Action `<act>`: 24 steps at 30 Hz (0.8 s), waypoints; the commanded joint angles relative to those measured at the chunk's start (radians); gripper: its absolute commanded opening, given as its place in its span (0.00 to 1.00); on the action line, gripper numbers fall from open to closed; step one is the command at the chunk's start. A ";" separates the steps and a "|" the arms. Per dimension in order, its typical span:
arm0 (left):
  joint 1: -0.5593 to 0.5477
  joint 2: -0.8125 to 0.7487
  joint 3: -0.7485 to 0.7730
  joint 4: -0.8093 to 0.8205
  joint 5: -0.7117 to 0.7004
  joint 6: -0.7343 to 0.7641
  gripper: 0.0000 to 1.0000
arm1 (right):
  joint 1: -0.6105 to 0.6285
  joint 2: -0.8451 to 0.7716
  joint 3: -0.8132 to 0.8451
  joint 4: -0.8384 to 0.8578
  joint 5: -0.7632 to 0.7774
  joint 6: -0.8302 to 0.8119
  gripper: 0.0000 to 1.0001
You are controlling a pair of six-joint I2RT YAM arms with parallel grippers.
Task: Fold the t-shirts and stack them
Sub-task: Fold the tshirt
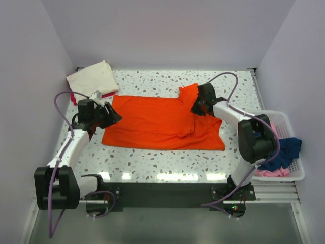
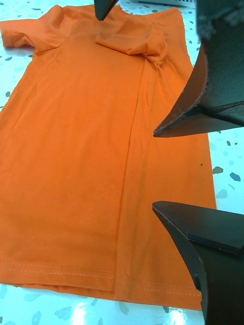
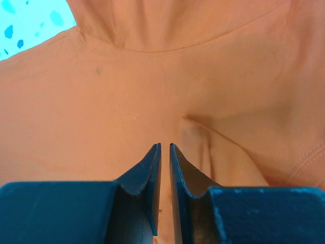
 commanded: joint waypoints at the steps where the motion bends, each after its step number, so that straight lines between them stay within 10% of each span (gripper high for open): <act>1: -0.005 -0.002 -0.004 0.020 0.029 0.034 0.58 | -0.016 0.033 0.033 0.063 -0.007 0.013 0.17; 18: -0.005 -0.002 0.025 -0.003 0.044 0.055 0.59 | 0.010 -0.314 -0.250 -0.014 -0.021 -0.059 0.31; 24: -0.005 -0.002 0.018 0.002 0.054 0.055 0.59 | 0.087 -0.436 -0.401 0.003 -0.017 -0.045 0.50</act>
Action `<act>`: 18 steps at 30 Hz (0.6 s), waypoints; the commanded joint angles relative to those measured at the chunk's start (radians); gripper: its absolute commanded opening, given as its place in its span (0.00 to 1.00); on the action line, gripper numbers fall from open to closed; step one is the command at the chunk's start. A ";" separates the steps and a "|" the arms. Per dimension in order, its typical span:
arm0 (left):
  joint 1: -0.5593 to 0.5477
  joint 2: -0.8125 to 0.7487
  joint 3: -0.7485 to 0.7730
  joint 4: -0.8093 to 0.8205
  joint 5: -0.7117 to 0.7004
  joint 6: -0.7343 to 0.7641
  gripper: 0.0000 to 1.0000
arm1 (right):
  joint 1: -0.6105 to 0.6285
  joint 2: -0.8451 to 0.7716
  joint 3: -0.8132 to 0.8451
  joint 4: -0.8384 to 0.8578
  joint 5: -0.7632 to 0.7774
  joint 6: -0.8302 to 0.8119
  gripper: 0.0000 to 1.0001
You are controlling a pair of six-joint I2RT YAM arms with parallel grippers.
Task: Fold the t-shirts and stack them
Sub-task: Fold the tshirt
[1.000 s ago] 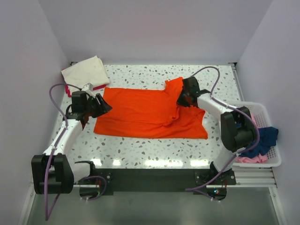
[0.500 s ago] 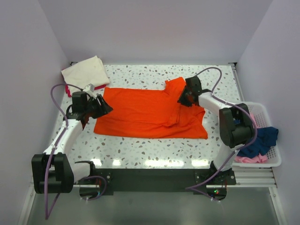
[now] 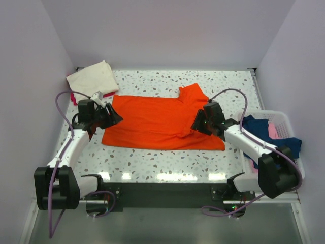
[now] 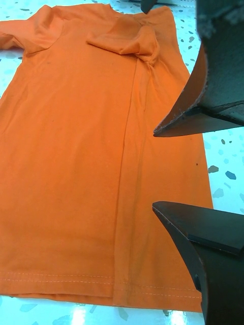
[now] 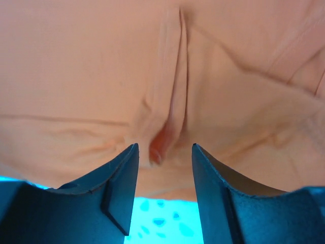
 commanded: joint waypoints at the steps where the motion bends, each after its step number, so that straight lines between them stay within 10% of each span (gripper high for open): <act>1: -0.005 0.000 0.018 0.015 0.023 0.024 0.59 | 0.034 -0.050 -0.061 0.009 0.010 0.006 0.54; 18: -0.005 0.009 0.010 0.024 0.020 0.024 0.58 | 0.113 0.123 0.028 0.068 0.014 0.064 0.47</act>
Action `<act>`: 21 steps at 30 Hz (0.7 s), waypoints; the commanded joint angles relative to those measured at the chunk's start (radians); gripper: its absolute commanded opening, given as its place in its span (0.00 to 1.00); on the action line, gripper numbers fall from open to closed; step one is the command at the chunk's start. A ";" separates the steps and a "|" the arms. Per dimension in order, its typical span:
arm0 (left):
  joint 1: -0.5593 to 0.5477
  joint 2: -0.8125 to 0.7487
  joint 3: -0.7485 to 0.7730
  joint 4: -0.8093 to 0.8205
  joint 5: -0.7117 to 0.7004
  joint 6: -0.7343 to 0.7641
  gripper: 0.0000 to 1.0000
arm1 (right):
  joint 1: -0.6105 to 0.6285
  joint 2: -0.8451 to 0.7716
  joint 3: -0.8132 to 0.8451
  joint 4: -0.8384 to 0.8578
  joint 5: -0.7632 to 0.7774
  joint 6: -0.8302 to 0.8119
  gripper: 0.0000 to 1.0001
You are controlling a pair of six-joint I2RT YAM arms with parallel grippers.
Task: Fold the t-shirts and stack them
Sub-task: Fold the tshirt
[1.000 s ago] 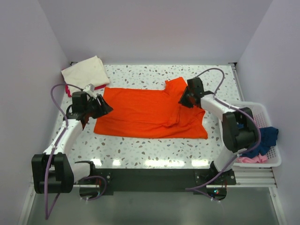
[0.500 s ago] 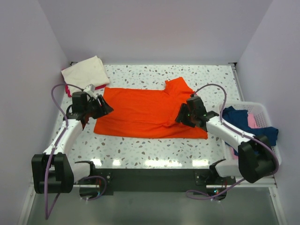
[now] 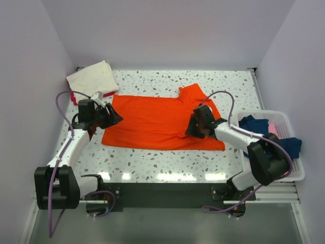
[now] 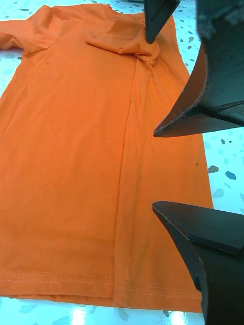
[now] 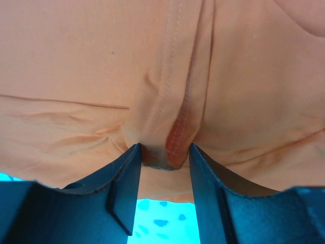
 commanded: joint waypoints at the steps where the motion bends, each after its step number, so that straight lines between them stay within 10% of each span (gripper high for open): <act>1: -0.007 0.010 0.009 0.024 0.016 0.022 0.58 | 0.009 0.007 0.062 0.044 0.015 0.027 0.45; 10: -0.005 0.016 0.007 0.029 0.017 0.024 0.58 | 0.020 0.085 0.171 0.031 0.023 0.006 0.11; 21: -0.005 0.022 0.006 0.028 0.019 0.027 0.57 | 0.071 0.241 0.326 0.015 0.049 -0.085 0.04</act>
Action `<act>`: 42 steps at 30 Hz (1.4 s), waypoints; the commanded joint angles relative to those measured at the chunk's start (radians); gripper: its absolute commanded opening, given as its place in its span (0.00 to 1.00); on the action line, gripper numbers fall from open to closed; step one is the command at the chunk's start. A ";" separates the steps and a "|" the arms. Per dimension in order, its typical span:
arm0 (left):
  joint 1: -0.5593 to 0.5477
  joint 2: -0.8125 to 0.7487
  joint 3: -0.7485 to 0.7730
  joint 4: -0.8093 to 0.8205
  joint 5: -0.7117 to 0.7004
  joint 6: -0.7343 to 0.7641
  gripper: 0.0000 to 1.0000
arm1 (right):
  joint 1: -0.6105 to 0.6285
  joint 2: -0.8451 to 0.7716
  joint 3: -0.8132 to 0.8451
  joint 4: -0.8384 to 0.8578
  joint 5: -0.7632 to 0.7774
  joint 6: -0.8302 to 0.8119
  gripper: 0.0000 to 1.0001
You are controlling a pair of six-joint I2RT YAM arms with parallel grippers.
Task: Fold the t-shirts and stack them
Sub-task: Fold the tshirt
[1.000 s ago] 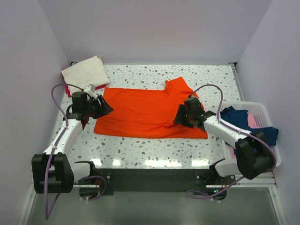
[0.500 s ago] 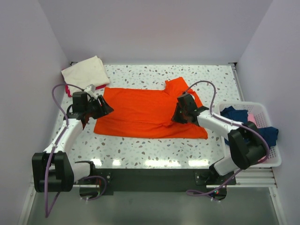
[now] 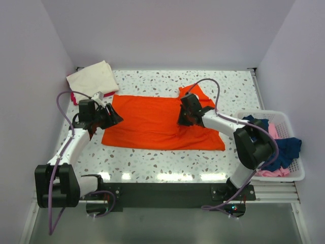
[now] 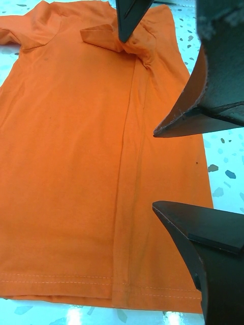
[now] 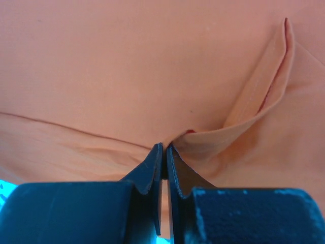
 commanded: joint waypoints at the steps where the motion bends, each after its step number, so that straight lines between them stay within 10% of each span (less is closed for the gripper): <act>1: -0.004 0.003 0.007 0.027 0.016 0.026 0.57 | 0.017 0.042 0.075 0.017 0.038 -0.057 0.04; 16: -0.005 0.019 -0.005 0.031 0.018 0.004 0.58 | 0.068 0.200 0.189 0.026 0.003 -0.174 0.18; 25: -0.047 0.060 -0.030 0.079 -0.023 -0.116 0.58 | 0.063 0.105 0.244 -0.090 0.089 -0.199 0.56; 42: -0.225 0.197 -0.099 0.156 -0.388 -0.340 0.48 | -0.153 -0.125 -0.109 -0.114 0.113 -0.079 0.56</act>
